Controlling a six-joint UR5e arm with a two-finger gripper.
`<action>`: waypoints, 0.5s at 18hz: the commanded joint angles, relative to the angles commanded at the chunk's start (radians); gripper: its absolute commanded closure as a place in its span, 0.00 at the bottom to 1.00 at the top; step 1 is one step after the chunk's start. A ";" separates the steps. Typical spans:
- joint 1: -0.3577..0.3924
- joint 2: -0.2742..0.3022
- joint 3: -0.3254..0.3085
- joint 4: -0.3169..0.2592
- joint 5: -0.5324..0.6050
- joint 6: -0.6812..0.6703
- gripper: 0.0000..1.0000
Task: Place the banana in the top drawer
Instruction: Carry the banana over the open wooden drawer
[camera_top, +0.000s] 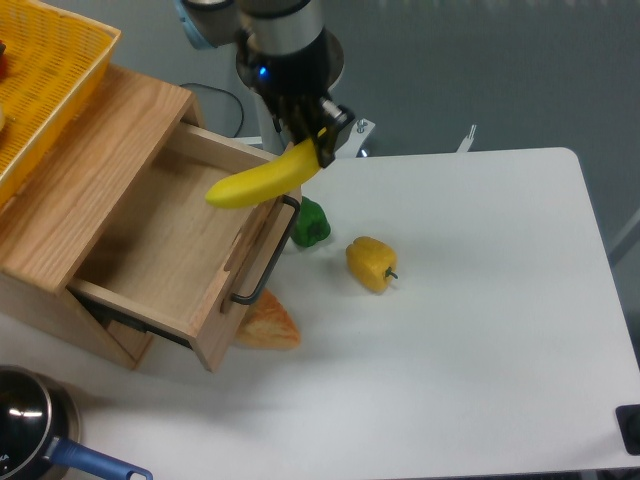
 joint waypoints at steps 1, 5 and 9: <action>-0.008 -0.003 0.000 0.002 0.000 -0.006 0.83; -0.038 -0.005 -0.002 0.002 0.003 -0.041 0.83; -0.087 -0.014 -0.002 0.002 0.032 -0.090 0.83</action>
